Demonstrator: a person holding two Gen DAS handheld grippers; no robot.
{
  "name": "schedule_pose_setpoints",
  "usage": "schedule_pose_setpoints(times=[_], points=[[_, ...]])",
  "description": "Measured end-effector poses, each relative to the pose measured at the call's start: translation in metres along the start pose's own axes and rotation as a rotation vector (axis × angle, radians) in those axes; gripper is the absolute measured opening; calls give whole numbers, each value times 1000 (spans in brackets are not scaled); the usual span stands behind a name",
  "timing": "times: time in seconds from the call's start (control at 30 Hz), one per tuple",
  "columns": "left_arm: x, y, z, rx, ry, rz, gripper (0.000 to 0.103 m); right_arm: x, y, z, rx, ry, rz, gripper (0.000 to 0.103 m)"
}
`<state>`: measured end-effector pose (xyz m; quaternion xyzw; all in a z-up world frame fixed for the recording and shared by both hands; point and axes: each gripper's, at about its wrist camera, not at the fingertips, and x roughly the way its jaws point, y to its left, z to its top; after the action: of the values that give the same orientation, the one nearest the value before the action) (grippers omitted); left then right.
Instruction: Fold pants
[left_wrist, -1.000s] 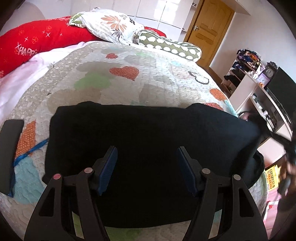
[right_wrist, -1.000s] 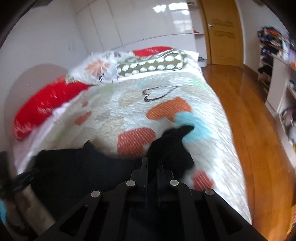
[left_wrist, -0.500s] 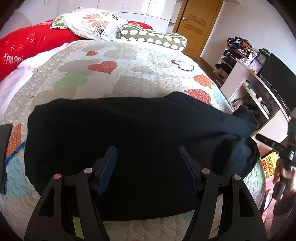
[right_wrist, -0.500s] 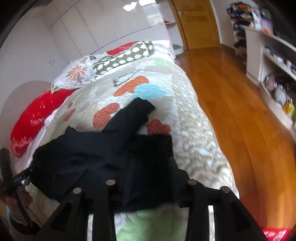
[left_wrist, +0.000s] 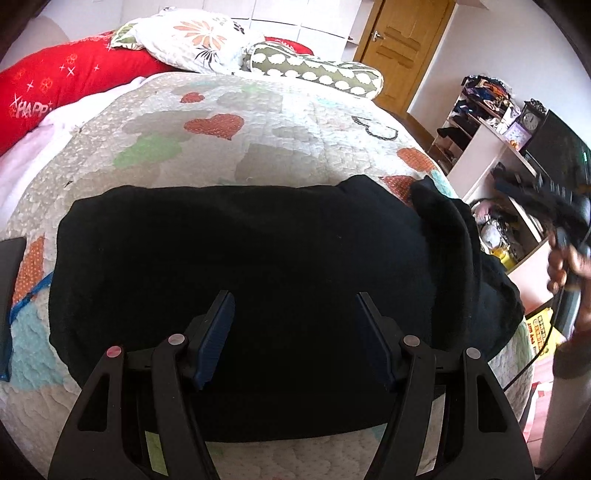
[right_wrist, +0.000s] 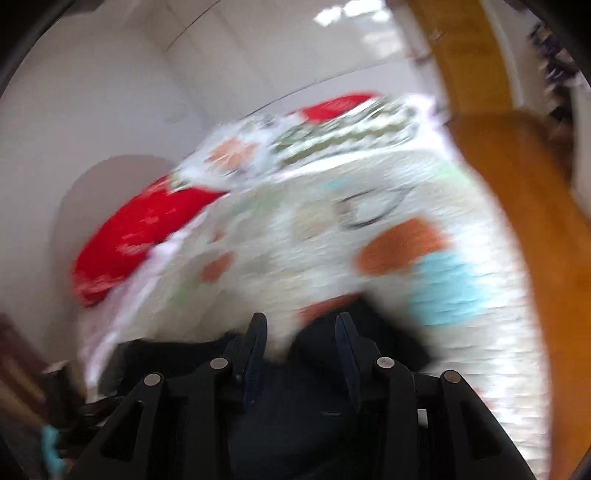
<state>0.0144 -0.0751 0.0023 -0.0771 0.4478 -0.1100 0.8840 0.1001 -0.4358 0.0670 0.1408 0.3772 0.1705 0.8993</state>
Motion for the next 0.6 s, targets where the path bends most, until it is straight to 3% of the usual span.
schedule_pose_setpoints(times=[0.07, 0.13, 0.2, 0.3, 0.33, 0.37, 0.4, 0.53, 0.6], points=[[2, 2, 1, -13, 4, -5, 66, -7, -19, -11, 27, 6, -122, 48], [3, 0, 2, -15, 1, -7, 66, 4, -41, -25, 72, 76, -155, 48], [3, -3, 1, -11, 4, -9, 67, 19, -53, -37, 123, 137, -163, 48], [2, -6, -2, 13, 9, 2, 67, 46, -62, -42, 190, 151, -97, 48], [1, -6, -2, 12, 10, 6, 67, 52, -63, -44, 203, 137, -68, 44], [1, -5, -2, 8, 11, 6, 67, 58, -62, -43, 197, 101, -45, 24], [-1, -4, -2, 2, 10, 6, 67, 60, -60, -43, 190, 88, -50, 16], [-7, 2, -1, -7, -5, 11, 67, 38, -51, -45, 154, 53, -71, 10], [-8, 6, 0, -21, -8, 8, 67, -10, -43, -54, 115, -13, -88, 10]])
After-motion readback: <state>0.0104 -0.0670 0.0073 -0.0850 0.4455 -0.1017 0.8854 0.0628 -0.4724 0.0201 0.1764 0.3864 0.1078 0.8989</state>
